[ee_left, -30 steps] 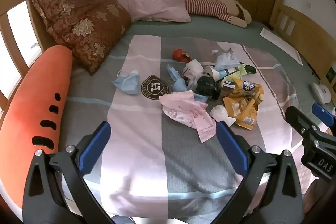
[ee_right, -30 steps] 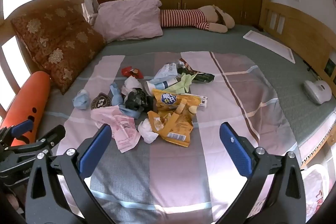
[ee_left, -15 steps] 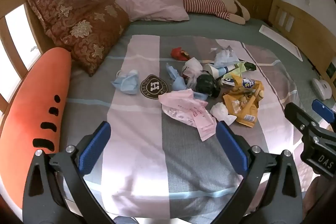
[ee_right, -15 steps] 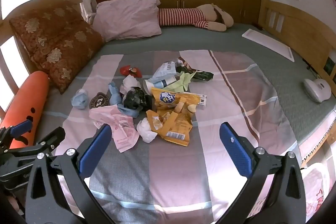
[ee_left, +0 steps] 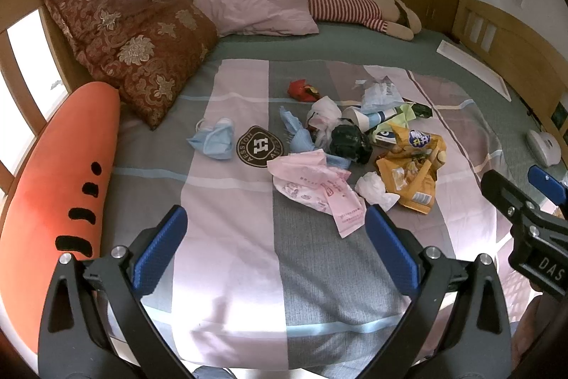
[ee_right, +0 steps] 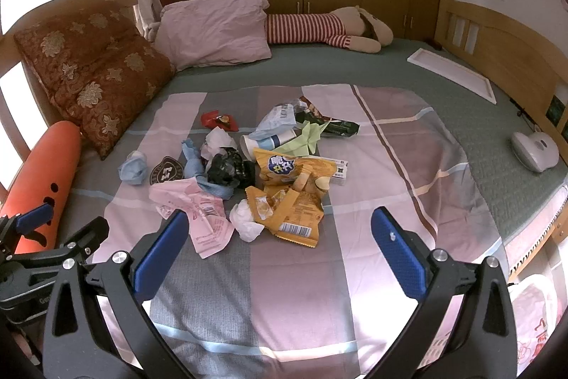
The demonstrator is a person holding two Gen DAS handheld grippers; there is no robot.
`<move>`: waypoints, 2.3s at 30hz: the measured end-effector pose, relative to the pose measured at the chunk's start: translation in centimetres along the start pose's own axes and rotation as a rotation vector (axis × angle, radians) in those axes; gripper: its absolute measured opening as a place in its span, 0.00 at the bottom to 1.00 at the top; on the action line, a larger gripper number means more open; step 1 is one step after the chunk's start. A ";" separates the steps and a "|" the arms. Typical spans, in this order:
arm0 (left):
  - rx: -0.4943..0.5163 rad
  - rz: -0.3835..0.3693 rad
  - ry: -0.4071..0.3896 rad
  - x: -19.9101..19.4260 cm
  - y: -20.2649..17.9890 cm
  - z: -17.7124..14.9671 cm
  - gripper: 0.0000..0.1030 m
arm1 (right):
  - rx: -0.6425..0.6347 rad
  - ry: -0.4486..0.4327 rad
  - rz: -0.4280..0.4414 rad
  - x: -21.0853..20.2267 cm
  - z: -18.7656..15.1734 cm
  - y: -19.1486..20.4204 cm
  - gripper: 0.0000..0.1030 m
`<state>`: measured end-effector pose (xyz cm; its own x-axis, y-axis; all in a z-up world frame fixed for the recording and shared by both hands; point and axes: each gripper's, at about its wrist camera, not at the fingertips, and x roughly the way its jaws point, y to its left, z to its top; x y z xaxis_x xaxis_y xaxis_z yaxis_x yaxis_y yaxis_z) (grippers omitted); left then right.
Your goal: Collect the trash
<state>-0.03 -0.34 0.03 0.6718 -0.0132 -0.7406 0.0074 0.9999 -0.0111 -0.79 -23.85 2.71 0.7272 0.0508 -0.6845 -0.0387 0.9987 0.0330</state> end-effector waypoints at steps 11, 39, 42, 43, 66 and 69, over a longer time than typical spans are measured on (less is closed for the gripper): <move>0.002 0.001 -0.002 0.0 0.0 0.0 0.97 | -0.002 0.013 -0.003 0.3 -0.1 -0.1 0.98; 0.006 0.001 0.004 0.1 0.0 -0.2 0.97 | -0.005 0.012 -0.006 0.3 -0.2 -0.1 0.98; 0.008 0.001 0.006 0.1 0.0 -0.2 0.97 | -0.004 0.013 -0.005 0.4 -0.2 -0.1 0.98; 0.010 0.002 0.006 0.2 0.0 -0.3 0.97 | -0.005 0.013 -0.006 0.4 -0.1 -0.1 0.98; 0.017 0.003 0.012 0.5 -0.2 -0.6 0.97 | -0.004 0.017 -0.005 0.5 -0.1 -0.1 0.98; 0.015 0.003 0.008 0.4 -0.2 -0.6 0.97 | -0.007 0.016 -0.006 0.5 -0.1 0.0 0.98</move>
<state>-0.21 -0.57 -0.66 0.6657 -0.0103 -0.7461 0.0168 0.9999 0.0012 -0.51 -23.87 2.32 0.7163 0.0446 -0.6963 -0.0392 0.9989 0.0237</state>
